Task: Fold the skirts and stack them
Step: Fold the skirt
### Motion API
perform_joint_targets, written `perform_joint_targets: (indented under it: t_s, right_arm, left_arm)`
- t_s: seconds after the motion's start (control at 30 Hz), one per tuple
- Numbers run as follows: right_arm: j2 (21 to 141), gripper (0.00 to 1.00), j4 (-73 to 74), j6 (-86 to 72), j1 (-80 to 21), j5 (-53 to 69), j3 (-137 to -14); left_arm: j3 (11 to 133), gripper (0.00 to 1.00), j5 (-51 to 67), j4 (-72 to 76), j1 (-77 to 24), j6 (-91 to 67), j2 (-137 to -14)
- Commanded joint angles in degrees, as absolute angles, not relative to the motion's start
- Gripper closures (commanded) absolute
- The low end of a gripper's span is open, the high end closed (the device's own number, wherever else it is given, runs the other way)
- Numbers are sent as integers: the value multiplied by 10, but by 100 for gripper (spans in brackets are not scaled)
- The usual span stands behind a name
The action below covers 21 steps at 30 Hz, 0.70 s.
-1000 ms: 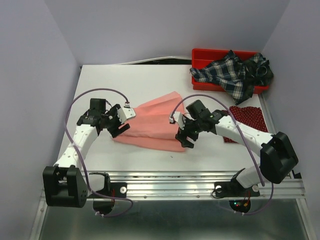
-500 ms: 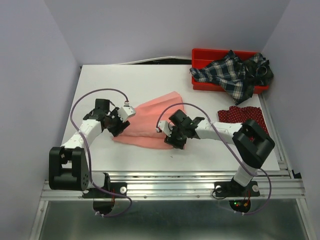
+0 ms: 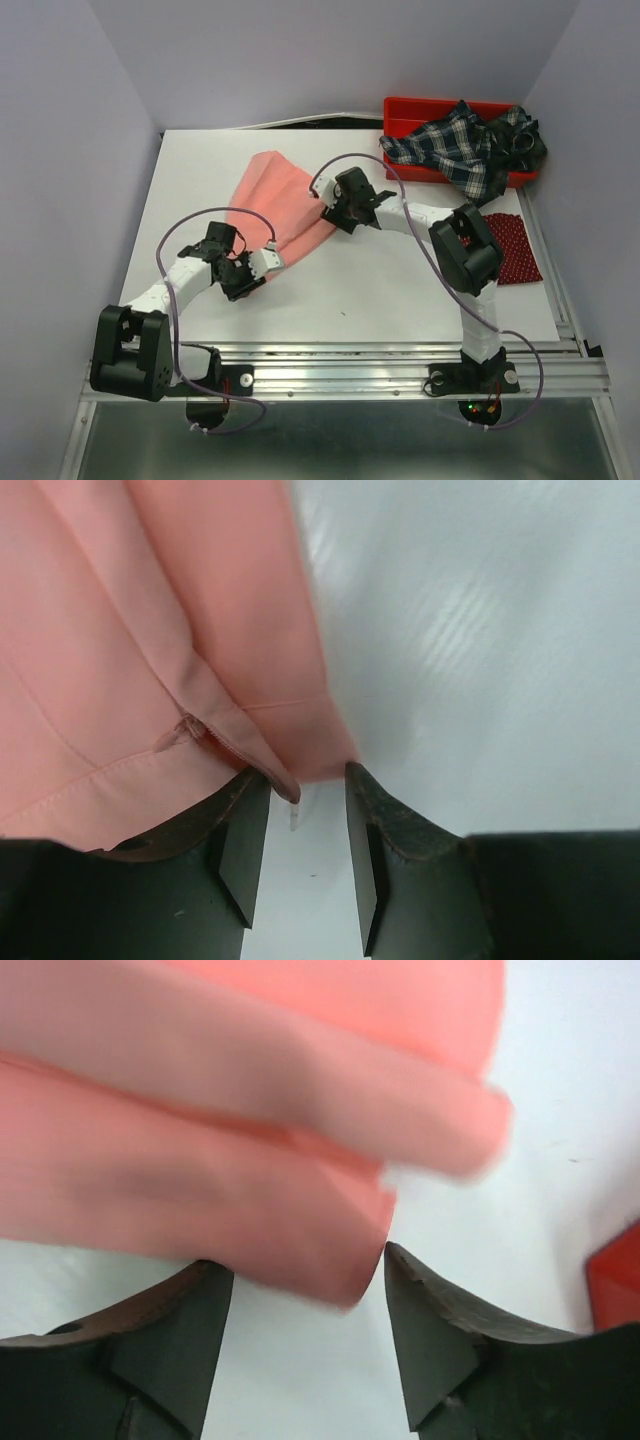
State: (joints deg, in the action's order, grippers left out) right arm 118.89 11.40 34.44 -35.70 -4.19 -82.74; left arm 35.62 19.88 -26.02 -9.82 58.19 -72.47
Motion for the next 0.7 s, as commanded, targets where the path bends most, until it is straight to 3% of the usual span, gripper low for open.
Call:
perform_joint_targets:
  t_s: [0.0,0.03,0.1,0.33,0.5,0.67]
  right_arm:
    - [1164,25,81,334,-337,-68,-878]
    - [1130,18,82,319,-337,-63,-865]
    - [1087,15,84,301,-331,-55,-840]
    - [979,23,183,23,-331,111,-749]
    - [1011,24,154,-163,-331,194,-708]
    - [1075,29,102,-238,-331,221,-709]
  left_arm:
    - [402,51,263,-364,-127,564,-687]
    - [433,46,299,-380,-134,564,-675]
    - [464,43,329,-407,-135,542,-663]
    - [539,39,245,-296,-136,339,-684]
    - [540,41,186,-244,-138,268,-738]
    - [516,41,167,-240,-141,274,-751]
